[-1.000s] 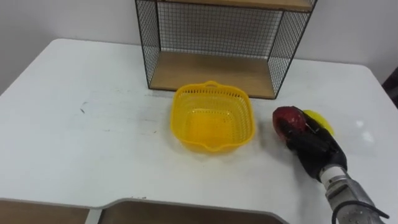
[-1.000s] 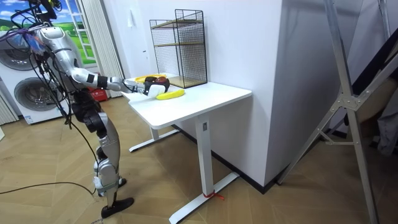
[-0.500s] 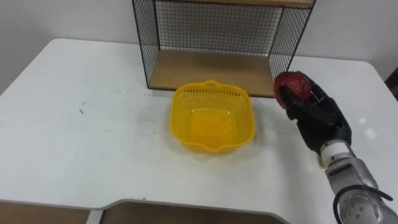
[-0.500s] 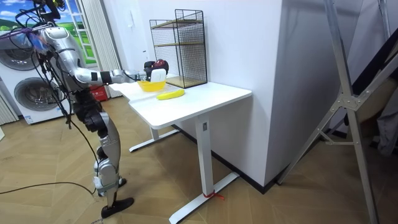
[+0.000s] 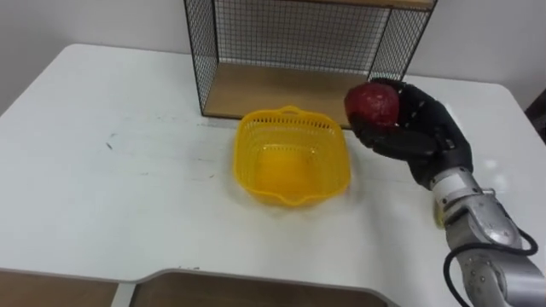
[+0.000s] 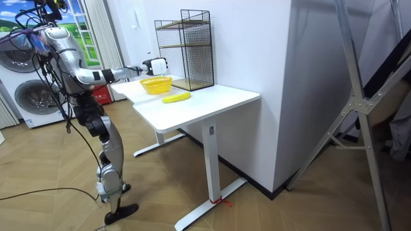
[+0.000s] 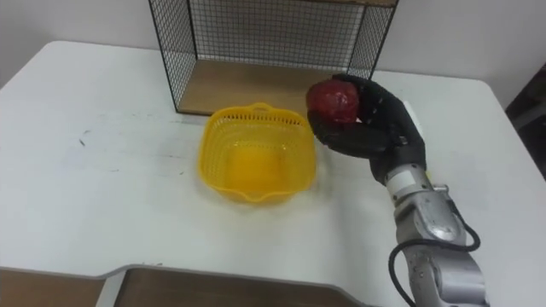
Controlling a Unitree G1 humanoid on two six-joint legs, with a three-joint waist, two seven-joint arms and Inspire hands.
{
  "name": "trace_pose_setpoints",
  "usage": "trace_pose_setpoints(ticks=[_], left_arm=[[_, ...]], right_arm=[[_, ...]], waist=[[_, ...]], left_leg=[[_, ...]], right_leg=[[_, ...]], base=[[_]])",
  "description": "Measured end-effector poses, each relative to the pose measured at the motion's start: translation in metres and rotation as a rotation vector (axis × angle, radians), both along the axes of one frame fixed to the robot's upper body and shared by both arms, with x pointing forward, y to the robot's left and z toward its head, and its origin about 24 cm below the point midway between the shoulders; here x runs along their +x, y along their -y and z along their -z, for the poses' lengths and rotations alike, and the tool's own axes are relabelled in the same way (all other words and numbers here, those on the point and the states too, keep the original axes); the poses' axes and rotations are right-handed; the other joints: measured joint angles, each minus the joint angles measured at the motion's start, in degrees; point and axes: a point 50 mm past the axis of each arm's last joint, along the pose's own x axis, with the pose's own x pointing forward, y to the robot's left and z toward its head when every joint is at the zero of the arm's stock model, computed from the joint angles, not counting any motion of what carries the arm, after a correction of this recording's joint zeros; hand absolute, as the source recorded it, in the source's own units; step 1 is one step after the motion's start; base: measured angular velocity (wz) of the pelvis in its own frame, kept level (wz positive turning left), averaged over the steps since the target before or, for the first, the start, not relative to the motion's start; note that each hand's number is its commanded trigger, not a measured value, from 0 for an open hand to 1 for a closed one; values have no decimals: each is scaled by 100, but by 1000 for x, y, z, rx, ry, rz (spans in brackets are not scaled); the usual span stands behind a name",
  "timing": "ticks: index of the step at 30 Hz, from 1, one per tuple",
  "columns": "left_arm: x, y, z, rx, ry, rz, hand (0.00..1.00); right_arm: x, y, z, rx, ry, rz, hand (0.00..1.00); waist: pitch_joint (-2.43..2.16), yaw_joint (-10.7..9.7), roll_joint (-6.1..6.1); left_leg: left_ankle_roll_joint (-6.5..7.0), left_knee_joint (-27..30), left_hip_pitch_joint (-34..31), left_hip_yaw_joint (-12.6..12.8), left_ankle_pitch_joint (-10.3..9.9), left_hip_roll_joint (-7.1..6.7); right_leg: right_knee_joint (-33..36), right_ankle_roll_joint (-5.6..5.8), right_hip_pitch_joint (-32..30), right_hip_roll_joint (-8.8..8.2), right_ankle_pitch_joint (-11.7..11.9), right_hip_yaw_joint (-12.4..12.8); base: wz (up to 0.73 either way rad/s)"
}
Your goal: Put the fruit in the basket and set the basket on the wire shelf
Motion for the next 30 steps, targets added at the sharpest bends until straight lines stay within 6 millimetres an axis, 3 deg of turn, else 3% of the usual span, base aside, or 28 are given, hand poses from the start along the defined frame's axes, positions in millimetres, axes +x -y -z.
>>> trace_pose_setpoints(ticks=[3, 11, 15, 16, 17, 18, 30], left_arm=[[1, -4, -1, 8, 0, 5, 0], [11, -5, -1, 11, 24, 12, 0], [14, -5, -1, 12, 32, 13, 0], [15, -5, -1, 12, 33, 13, 0], [15, -5, -2, 13, 34, 13, 0], [15, -6, -2, 13, 34, 12, 0], [15, -5, -2, 11, 30, 51, 0]], right_arm=[[0, -10, -10, -77, 43, -68, 100], [1, -21, -12, -195, 56, -148, 100], [0, -22, -11, -221, 49, -173, 100], [0, -22, -11, -227, 45, -174, 89], [0, -21, -10, -236, 37, -176, 35], [0, -21, -10, -247, 32, -175, 0], [0, -21, -9, -335, 34, -180, 0]], waist=[[-20, 41, -51], [-7, 173, -69], [46, 205, -23], [50, 205, -24], [56, 209, -30], [61, 216, -42], [51, 264, -88]], left_leg=[[0, 8, -5, -4, 1, 2], [0, 1, -39, -36, 2, 0], [1, -6, -34, -18, 2, 1], [1, -6, -37, -19, 2, 2], [0, -5, -41, -20, 3, 3], [0, -7, -39, -20, 3, 4], [-1, -2, -54, -18, 1, 3]], right_leg=[[-2, 1, -3, 1, 0, -15], [-10, 2, -45, -1, 1, -68], [-14, 2, -47, -2, 1, -59], [-15, 2, -49, -2, 1, -60], [-15, 2, -50, 0, 1, -61], [-15, 2, -51, 1, 1, -60], [-9, 3, -40, -1, 2, -68]], base=[[0], [1], [0], [0], [0], [0], [0]])
